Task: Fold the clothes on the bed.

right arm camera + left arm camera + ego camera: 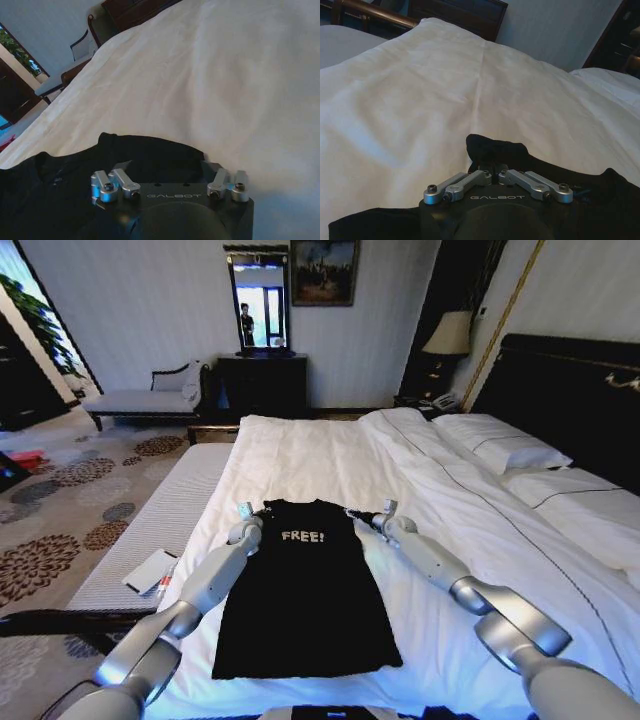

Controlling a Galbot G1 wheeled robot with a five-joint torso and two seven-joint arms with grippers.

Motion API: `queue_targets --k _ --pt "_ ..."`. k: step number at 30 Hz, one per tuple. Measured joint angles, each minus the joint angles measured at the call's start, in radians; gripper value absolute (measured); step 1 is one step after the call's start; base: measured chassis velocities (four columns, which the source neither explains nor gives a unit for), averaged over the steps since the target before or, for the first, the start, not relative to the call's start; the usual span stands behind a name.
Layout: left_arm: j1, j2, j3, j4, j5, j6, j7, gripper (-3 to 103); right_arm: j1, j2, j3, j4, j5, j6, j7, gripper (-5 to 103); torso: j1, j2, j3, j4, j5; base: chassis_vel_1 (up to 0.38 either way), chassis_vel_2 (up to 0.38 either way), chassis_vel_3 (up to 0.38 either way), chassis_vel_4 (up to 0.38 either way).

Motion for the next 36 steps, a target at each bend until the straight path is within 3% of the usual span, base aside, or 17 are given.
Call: queue_targets --k 4,5,7,14,20,26,28,30,32,35,36 --pt "0.003 0.004 0.0 0.0 0.0 -0.001 0.002 1 0.0 -0.002 0.001 -0.001 -0.006 0.01 0.002 84 0.0 0.0 0.0 -0.0002 0.0 0.0 0.0 0.0 0.0" --pt "0.005 0.005 0.0 0.0 0.0 -0.002 0.004 1 0.001 -0.006 0.004 -0.002 -0.009 0.016 0.004 94 0.0 0.0 0.0 0.0 0.0003 0.0 0.0 0.0 0.0" --pt "0.006 0.005 -0.001 0.001 0.001 -0.003 0.006 1 0.001 -0.016 0.006 -0.001 -0.011 0.018 0.007 98 0.0 0.0 0.0 0.0001 0.0002 0.0 0.0 0.0 0.0" --pt "0.004 -0.003 0.004 0.009 0.007 -0.003 0.007 1 -0.013 -0.042 0.007 0.024 -0.008 0.012 0.008 100 0.0 0.0 0.0 -0.0008 0.0001 0.0 0.0 0.0 0.0" --pt "0.002 -0.002 0.012 0.008 0.008 -0.004 0.007 1 -0.021 0.009 0.008 0.027 -0.004 0.017 0.018 100 0.0 0.0 0.0 0.0006 0.0001 0.0 0.0 0.0 0.0" --pt "0.011 0.006 0.01 0.003 0.007 -0.005 0.006 1 -0.02 0.031 0.005 0.036 0.002 0.016 0.024 102 0.0 0.0 0.0 -0.0005 0.0001 0.0 0.0 0.0 0.0" --pt "0.017 0.01 0.007 0.002 0.006 -0.005 0.006 1 -0.017 0.037 0.002 0.031 0.001 0.017 0.026 98 0.0 0.0 0.0 0.0 0.0001 0.0 0.0 0.0 0.0" --pt "0.021 0.011 0.003 -0.001 0.005 -0.005 0.006 1 -0.017 0.032 -0.001 0.029 -0.001 0.02 0.026 83 0.0 0.0 0.0 0.0 -0.0001 0.0 0.0 0.0 0.0" --pt "0.021 0.011 0.002 -0.002 0.004 -0.006 0.006 1 -0.016 0.031 -0.001 0.029 -0.002 0.02 0.026 83 0.0 0.0 0.0 -0.0001 -0.0001 0.0 0.0 0.0 0.0" --pt "0.022 0.008 0.002 -0.003 0.003 -0.006 0.004 1 -0.015 0.027 -0.002 0.029 -0.003 0.023 0.027 66 0.0 0.0 0.0 -0.0004 0.0001 0.0 0.0 0.0 0.0" --pt "0.022 0.008 0.002 -0.003 0.003 -0.006 0.004 1 -0.015 0.027 -0.002 0.029 -0.003 0.023 0.027 66 0.0 0.0 0.0 -0.0004 0.0001 0.0 0.0 0.0 0.0"
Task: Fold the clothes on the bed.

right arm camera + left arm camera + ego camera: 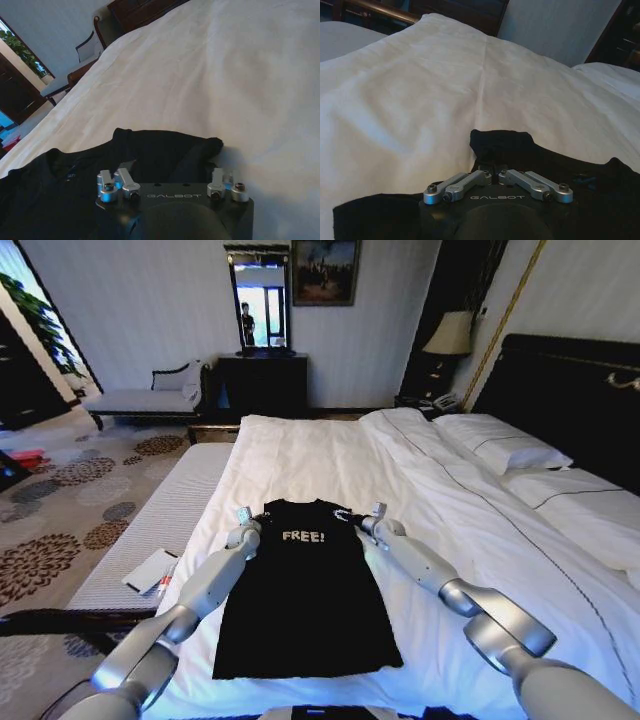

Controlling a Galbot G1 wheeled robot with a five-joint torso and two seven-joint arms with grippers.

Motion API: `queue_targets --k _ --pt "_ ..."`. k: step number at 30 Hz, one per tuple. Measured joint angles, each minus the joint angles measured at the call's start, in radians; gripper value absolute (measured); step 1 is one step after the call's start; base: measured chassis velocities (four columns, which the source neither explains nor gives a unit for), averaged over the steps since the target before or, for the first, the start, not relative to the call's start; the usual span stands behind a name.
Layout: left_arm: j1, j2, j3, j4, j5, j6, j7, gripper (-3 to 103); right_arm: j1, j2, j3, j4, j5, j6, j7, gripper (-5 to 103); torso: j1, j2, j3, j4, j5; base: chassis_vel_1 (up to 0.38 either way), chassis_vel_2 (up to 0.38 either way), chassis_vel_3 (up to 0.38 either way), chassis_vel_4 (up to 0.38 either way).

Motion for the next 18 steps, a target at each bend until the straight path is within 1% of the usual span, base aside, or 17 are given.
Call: queue_targets --k 1,2,5,7,10,11,13,14,15,16,18 --pt "-0.001 -0.002 0.0 0.0 0.0 0.0 -0.001 1 0.001 0.0 0.0 0.0 0.0 0.002 0.001 61 0.0 0.0 0.0 -0.0001 0.0 0.0 0.0 0.0 0.0" --pt "-0.002 -0.003 0.0 0.0 0.0 0.0 -0.002 1 0.001 0.0 0.0 0.001 0.0 0.003 0.002 61 0.0 0.0 0.0 0.0 0.0 0.0 0.0 0.0 0.0" --pt "-0.003 -0.005 0.002 -0.003 0.0 0.0 -0.005 1 0.0 0.0 -0.002 0.002 -0.002 0.008 0.001 44 0.0 0.0 0.0 0.0005 -0.0001 0.0 0.0 0.0 0.0" --pt "-0.003 -0.004 0.002 -0.004 0.0 0.0 -0.005 1 -0.001 0.0 -0.002 0.002 -0.002 0.008 0.001 44 0.0 0.0 0.0 0.0005 0.0 0.0 0.0 0.0 0.0" --pt "0.001 -0.001 0.002 -0.013 -0.002 0.0 -0.01 1 -0.005 -0.007 -0.002 0.003 -0.005 0.011 -0.001 27 0.0 0.0 0.0 0.0001 0.0 0.0 0.0 0.0 0.0" --pt "0.001 -0.001 0.002 -0.013 -0.002 0.0 -0.01 1 -0.005 -0.007 -0.002 0.003 -0.005 0.011 -0.001 27 0.0 0.0 0.0 0.0001 0.0 0.0 0.0 0.0 0.0" --pt "0.005 0.0 0.003 -0.014 -0.002 0.0 -0.012 1 -0.01 -0.015 -0.002 0.006 -0.007 0.012 -0.002 17 0.0 0.0 0.0 0.0003 0.0 0.0 0.0 0.0 0.0" --pt "0.005 0.0 0.003 -0.014 -0.002 0.0 -0.012 1 -0.01 -0.015 -0.002 0.006 -0.007 0.012 -0.002 17 0.0 0.0 0.0 0.0003 0.0 0.0 0.0 0.0 0.0" --pt "0.006 0.0 0.003 -0.013 -0.002 0.0 -0.013 1 -0.011 -0.017 -0.002 0.007 -0.007 0.013 -0.002 12 0.0 0.0 0.0 0.0003 0.0 0.0 0.0 0.0 0.0" --pt "0.007 -0.001 0.003 -0.014 -0.002 0.0 -0.014 1 -0.011 -0.018 -0.002 0.006 -0.007 0.014 -0.002 12 0.0 0.0 0.0 0.0002 0.0 0.0 0.0 0.0 0.0" --pt "0.008 -0.004 0.003 -0.014 -0.002 0.0 -0.016 1 -0.011 -0.024 -0.002 0.008 -0.008 0.018 -0.003 3 0.0 0.0 0.0 0.0003 0.0 0.0 0.0 0.0 0.0"
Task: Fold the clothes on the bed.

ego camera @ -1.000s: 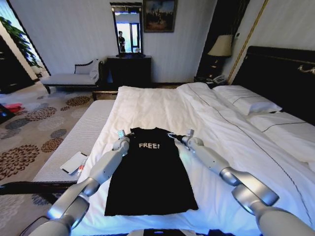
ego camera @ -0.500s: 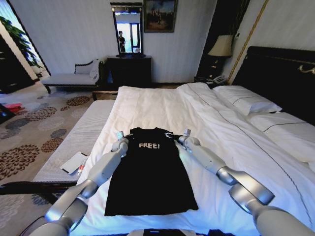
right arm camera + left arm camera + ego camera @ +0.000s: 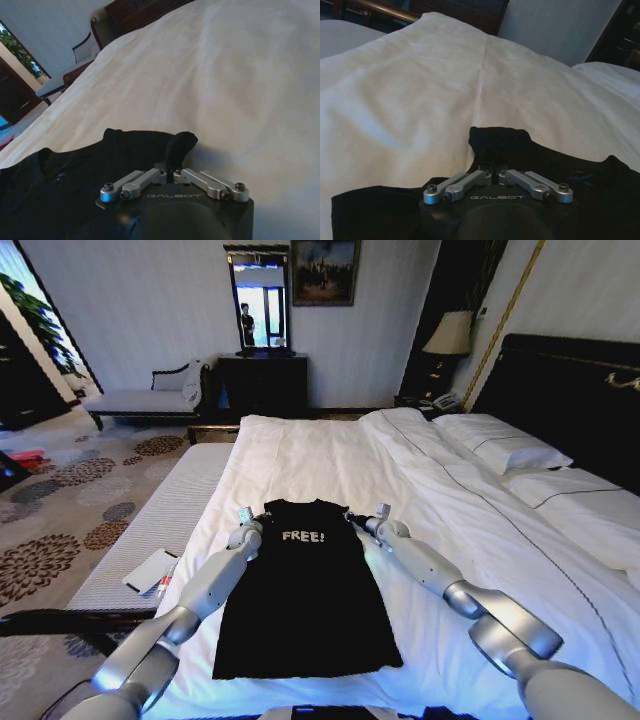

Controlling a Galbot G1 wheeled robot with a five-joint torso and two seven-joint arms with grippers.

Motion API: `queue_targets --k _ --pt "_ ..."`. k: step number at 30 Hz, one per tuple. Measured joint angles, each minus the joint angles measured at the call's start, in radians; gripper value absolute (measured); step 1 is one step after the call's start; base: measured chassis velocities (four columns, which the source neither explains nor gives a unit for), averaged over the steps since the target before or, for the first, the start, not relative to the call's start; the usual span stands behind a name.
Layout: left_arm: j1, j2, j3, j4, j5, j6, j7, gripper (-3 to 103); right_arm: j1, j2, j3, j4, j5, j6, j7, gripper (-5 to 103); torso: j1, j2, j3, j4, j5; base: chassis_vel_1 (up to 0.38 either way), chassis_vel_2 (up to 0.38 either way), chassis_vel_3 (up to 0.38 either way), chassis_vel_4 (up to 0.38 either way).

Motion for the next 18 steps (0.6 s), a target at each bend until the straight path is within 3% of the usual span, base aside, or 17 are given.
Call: queue_targets --k 10,18 --pt "-0.014 0.015 -0.009 -0.036 -0.012 0.0 -0.017 1 -0.004 -0.029 0.008 0.067 0.016 0.026 0.011 0 0.0 0.0 0.0 -0.0002 -0.0001 0.0 0.0 0.0 0.0" --pt "-0.096 0.089 -0.02 -0.15 -0.085 0.012 -0.046 1 0.029 -0.089 0.02 0.179 0.047 0.054 0.038 0 0.0 0.0 0.0 0.0001 0.0 0.0 0.0 0.0 0.0"
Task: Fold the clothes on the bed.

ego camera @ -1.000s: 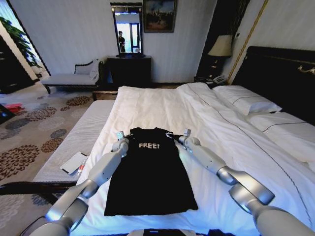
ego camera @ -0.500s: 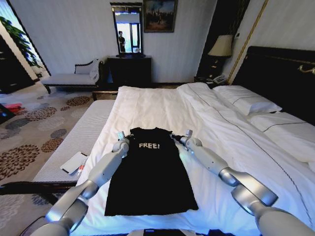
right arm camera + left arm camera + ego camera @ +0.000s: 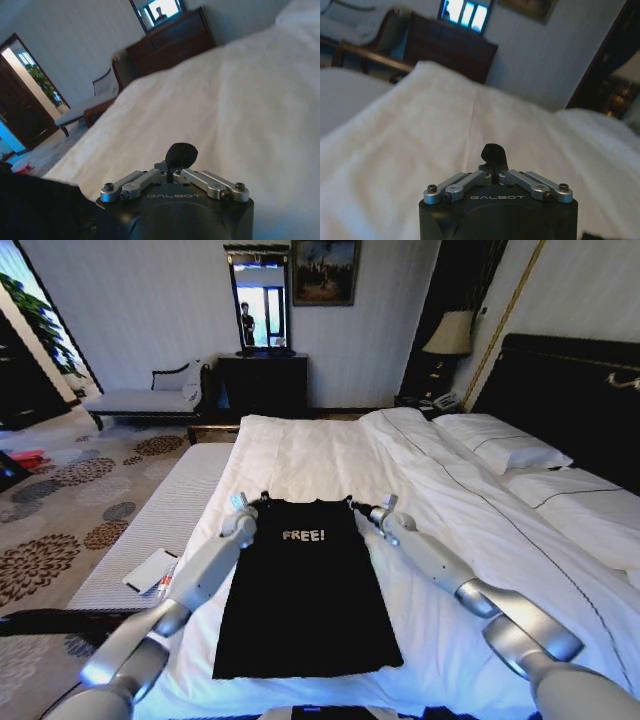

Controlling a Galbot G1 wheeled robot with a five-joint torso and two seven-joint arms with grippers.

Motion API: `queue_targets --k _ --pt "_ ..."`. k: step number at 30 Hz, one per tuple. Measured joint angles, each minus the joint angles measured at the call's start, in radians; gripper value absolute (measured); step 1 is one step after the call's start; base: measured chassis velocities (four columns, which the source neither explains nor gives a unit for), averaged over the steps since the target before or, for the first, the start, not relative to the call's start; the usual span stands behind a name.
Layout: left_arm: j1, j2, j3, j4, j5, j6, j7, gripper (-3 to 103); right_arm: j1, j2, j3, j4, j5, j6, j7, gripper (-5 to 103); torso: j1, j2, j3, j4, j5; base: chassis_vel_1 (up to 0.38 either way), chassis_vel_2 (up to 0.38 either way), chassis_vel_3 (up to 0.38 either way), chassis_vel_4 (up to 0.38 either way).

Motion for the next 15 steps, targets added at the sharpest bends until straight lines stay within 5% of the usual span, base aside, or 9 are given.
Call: queue_targets --k 9,15 --pt "-0.109 0.044 0.018 0.012 -0.042 0.004 -0.002 1 0.051 -0.024 -0.01 0.051 -0.024 0.035 0.017 0 0.0 0.0 0.0 0.0002 -0.0002 0.0 0.0 0.0 0.0" --pt "-0.233 0.022 0.068 0.153 -0.032 -0.004 0.023 1 0.118 0.029 -0.023 -0.045 -0.05 0.078 0.009 0 0.0 0.0 0.0 0.0001 -0.0002 0.0 0.0 0.0 0.0"
